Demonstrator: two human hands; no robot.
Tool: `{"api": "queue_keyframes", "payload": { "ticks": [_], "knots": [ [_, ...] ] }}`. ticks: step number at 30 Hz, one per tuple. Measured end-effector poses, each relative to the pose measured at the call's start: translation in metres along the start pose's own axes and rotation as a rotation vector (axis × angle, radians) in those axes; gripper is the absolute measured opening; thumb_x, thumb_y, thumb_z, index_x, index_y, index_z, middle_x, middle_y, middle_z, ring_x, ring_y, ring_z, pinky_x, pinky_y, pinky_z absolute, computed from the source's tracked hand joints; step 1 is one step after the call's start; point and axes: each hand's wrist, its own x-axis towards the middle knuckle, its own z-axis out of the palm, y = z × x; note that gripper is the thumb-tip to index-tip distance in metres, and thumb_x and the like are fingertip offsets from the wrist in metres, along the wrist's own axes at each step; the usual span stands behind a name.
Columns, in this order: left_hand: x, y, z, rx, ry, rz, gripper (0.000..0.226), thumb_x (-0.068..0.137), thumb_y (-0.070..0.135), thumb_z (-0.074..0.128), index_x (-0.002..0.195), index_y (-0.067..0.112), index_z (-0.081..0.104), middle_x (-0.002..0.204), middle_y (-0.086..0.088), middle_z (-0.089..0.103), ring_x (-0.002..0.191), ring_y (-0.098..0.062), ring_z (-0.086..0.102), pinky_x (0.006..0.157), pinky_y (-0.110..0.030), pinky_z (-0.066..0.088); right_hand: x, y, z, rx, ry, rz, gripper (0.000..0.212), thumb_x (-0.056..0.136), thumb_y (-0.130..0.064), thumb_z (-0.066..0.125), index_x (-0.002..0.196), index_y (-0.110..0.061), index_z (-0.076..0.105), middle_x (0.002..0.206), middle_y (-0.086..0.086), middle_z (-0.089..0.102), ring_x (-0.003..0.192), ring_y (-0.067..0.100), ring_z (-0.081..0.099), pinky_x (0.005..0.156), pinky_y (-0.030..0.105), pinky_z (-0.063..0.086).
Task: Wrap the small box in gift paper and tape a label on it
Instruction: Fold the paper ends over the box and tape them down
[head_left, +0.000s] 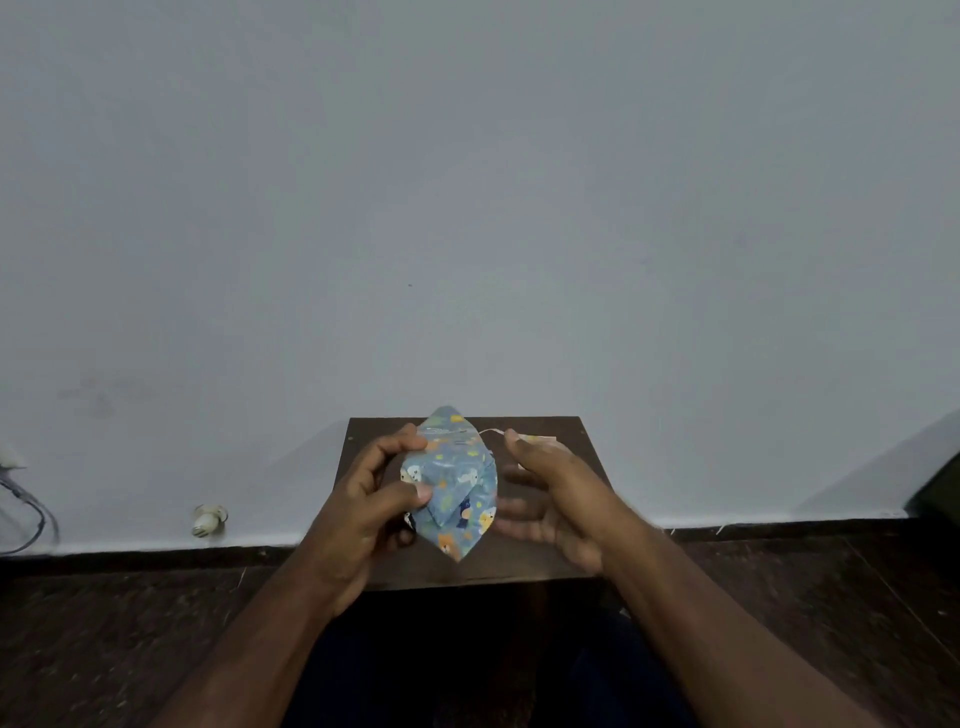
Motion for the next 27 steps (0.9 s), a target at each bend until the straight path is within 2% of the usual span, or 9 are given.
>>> {"api": "queue_keyframes", "payload": {
  "ticks": [2,5,8,10,15,17,21,25,27],
  "knots": [
    [-0.001,-0.003,0.000,0.056,-0.027,0.033,0.053,0.056,0.029,0.077,0.109,0.031,0.069,0.142,0.030,0.048,0.112,-0.006,0.063,0.077,-0.046,0.050,-0.005,0.003,0.007,0.130,-0.125,0.104,0.046,0.090,-0.040,0.071,0.127,-0.013,0.065,0.129,0.017,0.066,0.111,0.041,0.067,0.101,0.059,0.050],
    [-0.001,-0.006,-0.003,0.111,-0.055,0.046,0.055,0.054,0.025,0.079,0.108,0.029,0.071,0.147,0.028,0.044,0.129,-0.006,0.054,0.081,-0.037,0.057,-0.006,0.001,0.013,0.111,-0.189,-0.057,0.038,0.095,-0.021,0.065,0.129,-0.004,0.063,0.124,0.019,0.069,0.119,0.044,0.062,0.106,0.063,0.043],
    [0.000,-0.007,-0.003,0.041,-0.102,-0.002,0.055,0.058,0.024,0.081,0.112,0.025,0.069,0.142,0.011,0.056,0.120,-0.022,0.065,0.078,-0.034,0.057,-0.007,0.000,0.014,0.120,-0.143,-0.194,0.040,0.092,-0.006,0.066,0.131,-0.010,0.057,0.123,0.011,0.071,0.113,0.032,0.068,0.102,0.057,0.050],
    [0.000,-0.008,0.000,0.029,-0.090,0.004,0.054,0.062,0.026,0.083,0.113,0.024,0.066,0.134,0.005,0.064,0.112,-0.027,0.069,0.076,-0.032,0.057,-0.007,0.000,0.015,0.118,-0.125,-0.252,0.046,0.090,0.000,0.067,0.133,-0.013,0.055,0.124,0.007,0.071,0.112,0.028,0.070,0.097,0.052,0.054],
    [0.001,-0.010,0.004,0.048,-0.040,0.025,0.048,0.071,0.005,0.082,0.110,0.026,0.067,0.129,0.009,0.065,0.113,-0.023,0.069,0.077,-0.034,0.059,-0.004,0.006,0.017,0.107,-0.076,-0.336,0.061,0.083,0.006,0.074,0.137,-0.014,0.054,0.132,0.002,0.065,0.111,0.025,0.070,0.085,0.045,0.060],
    [0.001,-0.010,0.002,0.050,-0.041,0.023,0.045,0.071,0.006,0.078,0.110,0.026,0.066,0.129,0.008,0.065,0.114,-0.024,0.068,0.081,-0.039,0.059,-0.005,0.007,0.018,0.099,-0.067,-0.356,0.062,0.082,0.007,0.074,0.136,-0.015,0.054,0.132,0.000,0.064,0.110,0.023,0.070,0.082,0.042,0.060],
    [0.001,-0.009,0.001,0.045,-0.036,0.019,0.045,0.068,0.011,0.077,0.110,0.025,0.066,0.129,0.006,0.065,0.115,-0.029,0.067,0.091,-0.052,0.057,-0.005,0.008,0.018,0.063,-0.068,-0.388,0.061,0.081,0.005,0.077,0.134,-0.019,0.057,0.129,-0.004,0.066,0.111,0.022,0.070,0.085,0.044,0.060],
    [0.000,-0.007,0.003,0.042,-0.041,0.026,0.043,0.083,-0.008,0.070,0.111,0.025,0.066,0.129,0.005,0.066,0.113,-0.028,0.069,0.084,-0.044,0.058,-0.008,0.006,0.019,-0.015,-0.032,-0.431,0.064,0.079,0.000,0.081,0.135,-0.020,0.058,0.125,-0.009,0.067,0.111,0.015,0.069,0.087,0.044,0.060],
    [0.000,-0.006,0.005,0.035,-0.043,0.035,0.043,0.088,-0.009,0.064,0.116,0.024,0.065,0.130,0.004,0.066,0.113,-0.027,0.069,0.083,-0.043,0.058,-0.010,0.004,0.019,-0.054,-0.030,-0.454,0.065,0.079,-0.002,0.082,0.137,-0.020,0.056,0.121,-0.016,0.068,0.108,0.015,0.071,0.086,0.041,0.061]
  ]
}}
